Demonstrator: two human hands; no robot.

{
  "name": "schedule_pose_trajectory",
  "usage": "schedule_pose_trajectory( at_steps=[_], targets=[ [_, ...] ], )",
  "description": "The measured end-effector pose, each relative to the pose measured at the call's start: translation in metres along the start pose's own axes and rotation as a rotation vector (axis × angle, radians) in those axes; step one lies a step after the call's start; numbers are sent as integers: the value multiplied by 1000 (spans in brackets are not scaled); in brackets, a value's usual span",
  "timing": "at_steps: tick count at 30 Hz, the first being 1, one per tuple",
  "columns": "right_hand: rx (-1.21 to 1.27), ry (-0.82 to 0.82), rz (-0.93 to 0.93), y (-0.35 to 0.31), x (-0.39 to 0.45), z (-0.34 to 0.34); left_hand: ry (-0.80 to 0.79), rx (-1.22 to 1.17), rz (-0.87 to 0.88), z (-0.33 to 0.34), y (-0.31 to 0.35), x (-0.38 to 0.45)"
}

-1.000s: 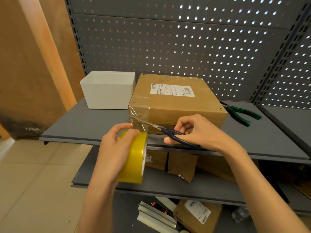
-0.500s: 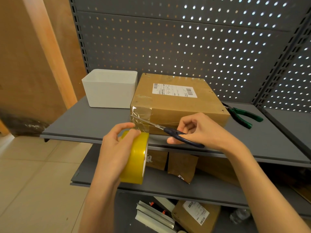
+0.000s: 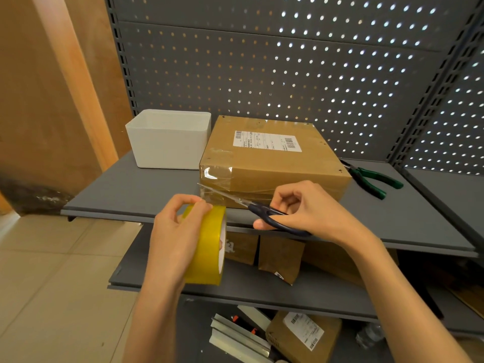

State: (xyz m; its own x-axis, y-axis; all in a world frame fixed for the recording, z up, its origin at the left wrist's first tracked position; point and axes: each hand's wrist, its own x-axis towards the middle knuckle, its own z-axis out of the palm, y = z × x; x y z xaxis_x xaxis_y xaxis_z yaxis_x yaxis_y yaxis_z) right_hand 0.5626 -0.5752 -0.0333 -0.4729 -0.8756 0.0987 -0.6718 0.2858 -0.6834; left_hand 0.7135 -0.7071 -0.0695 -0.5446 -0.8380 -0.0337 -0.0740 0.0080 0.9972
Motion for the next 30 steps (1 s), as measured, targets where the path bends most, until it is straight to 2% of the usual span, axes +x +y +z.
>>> schedule_pose_trajectory(
  at_steps=[4,8,13,15,21,24,30],
  targets=[
    [-9,118,-5,-6,-6,2,42,4,15,0,-3,-1],
    [102,285,17,-11,-14,-5,-6,-29,22,-3,-2,-8],
    [102,408,-8,-13,-23,-8,-23,111,244,-23,9,-13],
    [97,438,-5,-13,-25,-7,-22,209,332,-34,18,-12],
    [108,470,-14,-18,-29,-1,104,799,634,-49,30,7],
    [98,471,-15,-19,-32,0,115,947,677,-54,26,26],
    [90,470,-4,-14,-39,0,54,1061,664,-50,26,46]
  ],
)
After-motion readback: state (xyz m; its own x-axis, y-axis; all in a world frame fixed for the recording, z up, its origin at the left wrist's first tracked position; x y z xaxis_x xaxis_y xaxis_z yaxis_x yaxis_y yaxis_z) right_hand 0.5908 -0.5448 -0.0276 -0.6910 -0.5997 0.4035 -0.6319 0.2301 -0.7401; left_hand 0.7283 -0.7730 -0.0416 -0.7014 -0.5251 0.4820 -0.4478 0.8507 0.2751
